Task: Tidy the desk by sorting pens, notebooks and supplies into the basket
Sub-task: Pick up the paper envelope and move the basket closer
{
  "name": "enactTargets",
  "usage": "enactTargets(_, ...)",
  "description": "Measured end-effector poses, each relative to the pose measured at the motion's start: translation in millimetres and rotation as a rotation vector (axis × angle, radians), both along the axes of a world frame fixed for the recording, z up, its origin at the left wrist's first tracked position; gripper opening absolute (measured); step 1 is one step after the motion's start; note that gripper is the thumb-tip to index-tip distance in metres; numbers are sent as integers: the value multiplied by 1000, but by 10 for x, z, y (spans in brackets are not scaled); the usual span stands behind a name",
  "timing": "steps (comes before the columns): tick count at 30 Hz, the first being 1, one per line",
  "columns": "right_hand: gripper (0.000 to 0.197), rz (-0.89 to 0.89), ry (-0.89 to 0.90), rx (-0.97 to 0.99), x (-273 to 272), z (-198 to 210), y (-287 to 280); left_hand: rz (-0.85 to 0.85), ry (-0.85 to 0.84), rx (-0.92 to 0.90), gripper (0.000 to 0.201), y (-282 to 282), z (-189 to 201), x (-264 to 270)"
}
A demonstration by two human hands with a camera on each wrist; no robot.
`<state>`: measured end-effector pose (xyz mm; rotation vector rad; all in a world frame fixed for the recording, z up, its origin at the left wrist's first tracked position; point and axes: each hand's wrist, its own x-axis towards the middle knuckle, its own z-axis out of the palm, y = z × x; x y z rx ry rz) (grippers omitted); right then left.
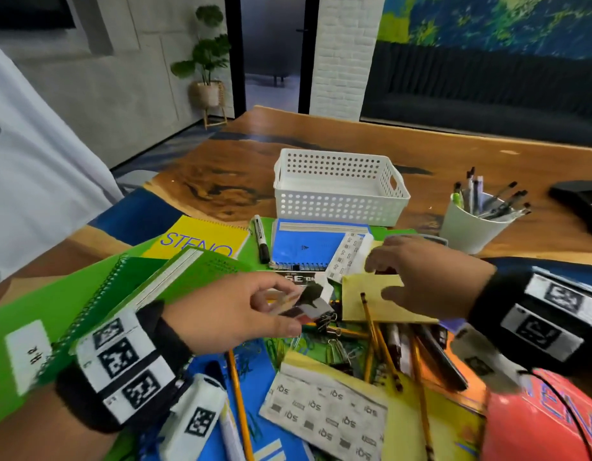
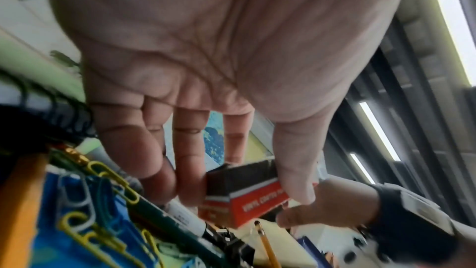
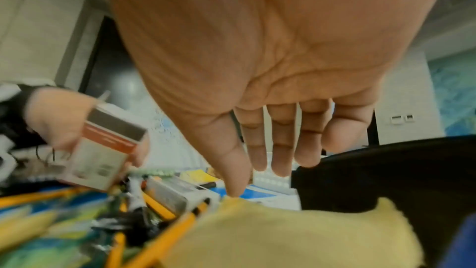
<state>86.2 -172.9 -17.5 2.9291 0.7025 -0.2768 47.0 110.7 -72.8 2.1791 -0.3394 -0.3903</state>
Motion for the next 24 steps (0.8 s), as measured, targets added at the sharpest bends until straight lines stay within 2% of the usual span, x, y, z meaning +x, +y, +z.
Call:
enactTargets(1, 49, -18, -31, -52, 77, -23, -37, -34, -21, 112, 49, -58, 26, -16)
enactTargets(3, 60, -56, 15, -150, 166, -100, -58, -92, -63, 346, 42, -167, 79, -52)
enactTargets(5, 60, -84, 102, -178, 190, -163, -33, -115, -67, 502, 48, -256, 102, -82)
enactTargets(8, 41, -113, 132, -126, 202, -154, -15, -113, -78, 634, 61, -327, 136, -110)
enactTargets(11, 19, -133, 91, 24, 184, -5, -65, -110, -87, 640, 88, -299, 199, -96)
enactTargets(13, 16, -134, 67, 180, 131, 190, -98, -65, -118, 550, 95, -273, 263, -61)
enactTargets(15, 18, -93, 23, 281, 65, 420, -65, -4, -118, 344, 92, -285, 362, 3)
enactTargets(16, 16, -52, 4, 309, 39, 533, -23, 20, -106, 222, 85, -314, 428, 45)
enactTargets(18, 17, 25, -16, 352, 49, 707, 94, 41, -112, 26, 57, -382, 539, 170)
enactTargets(20, 17, 62, -35, 411, 135, 830, 207, 78, -142, -86, 26, -427, 648, 350)
enactTargets(21, 15, 54, -58, 451, 235, 870, 237, 108, -134, -139, 17, -429, 690, 457)
enactTargets(24, 17, -69, -136, 574, 734, 851, 143, 222, -40, -301, 14, -350, 797, 766)
